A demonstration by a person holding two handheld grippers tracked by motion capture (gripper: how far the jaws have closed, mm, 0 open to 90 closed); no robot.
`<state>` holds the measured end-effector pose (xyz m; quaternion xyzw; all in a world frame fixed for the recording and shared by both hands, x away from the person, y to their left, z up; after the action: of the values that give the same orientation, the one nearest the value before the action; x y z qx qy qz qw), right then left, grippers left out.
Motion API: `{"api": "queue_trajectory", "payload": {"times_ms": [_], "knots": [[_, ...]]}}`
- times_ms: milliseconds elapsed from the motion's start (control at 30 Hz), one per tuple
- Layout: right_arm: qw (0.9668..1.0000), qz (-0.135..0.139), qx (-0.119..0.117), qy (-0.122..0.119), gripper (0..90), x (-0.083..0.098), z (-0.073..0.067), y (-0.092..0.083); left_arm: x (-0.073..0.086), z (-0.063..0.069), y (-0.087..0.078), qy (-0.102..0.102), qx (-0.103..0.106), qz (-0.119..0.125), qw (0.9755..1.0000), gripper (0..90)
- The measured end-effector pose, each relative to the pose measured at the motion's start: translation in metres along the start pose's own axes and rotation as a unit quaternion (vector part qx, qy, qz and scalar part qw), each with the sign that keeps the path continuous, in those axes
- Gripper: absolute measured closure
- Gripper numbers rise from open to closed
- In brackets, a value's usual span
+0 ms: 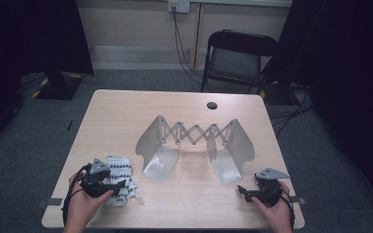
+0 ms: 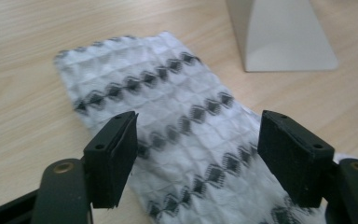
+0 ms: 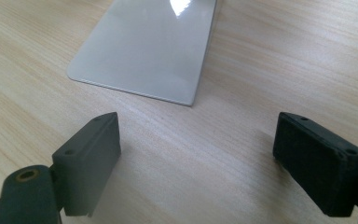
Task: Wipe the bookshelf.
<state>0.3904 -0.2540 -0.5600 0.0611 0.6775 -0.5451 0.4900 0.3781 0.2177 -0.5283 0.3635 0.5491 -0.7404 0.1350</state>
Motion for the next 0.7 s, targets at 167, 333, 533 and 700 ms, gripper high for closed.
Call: {"api": "queue_trajectory", "payload": {"times_ms": [167,333,533,700], "knots": [[1.0,0.0,0.0,0.001,14.1,0.0,0.0,0.0,0.003,-0.005,0.016,-0.01,-0.01,-0.017,0.9998,26.1],[1.0,0.0,0.0,-0.001,14.2,0.0,0.0,0.0,0.007,-0.003,0.026,0.007,-0.013,-0.031,0.9994,28.8],[1.0,0.0,0.0,0.0,14.4,0.0,0.0,0.0,0.008,0.0,0.025,0.018,0.006,-0.02,0.9996,41.3],[1.0,0.0,0.001,0.0,14.3,0.0,0.0,0.0,0.006,0.005,0.026,0.024,0.019,-0.017,0.9994,52.9]]}}
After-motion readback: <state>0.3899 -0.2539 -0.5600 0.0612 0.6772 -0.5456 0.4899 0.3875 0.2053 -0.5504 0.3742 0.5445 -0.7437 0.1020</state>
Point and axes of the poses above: each handheld gripper's, and its own axes: y roughly forward along the jaws, x roughly out of its underside, z roughly to its right, the point moved 9 cm from there along y, roughly forward along the jaws, and after that the axes turned 6 degrees about -y, right-handed, at the moved point
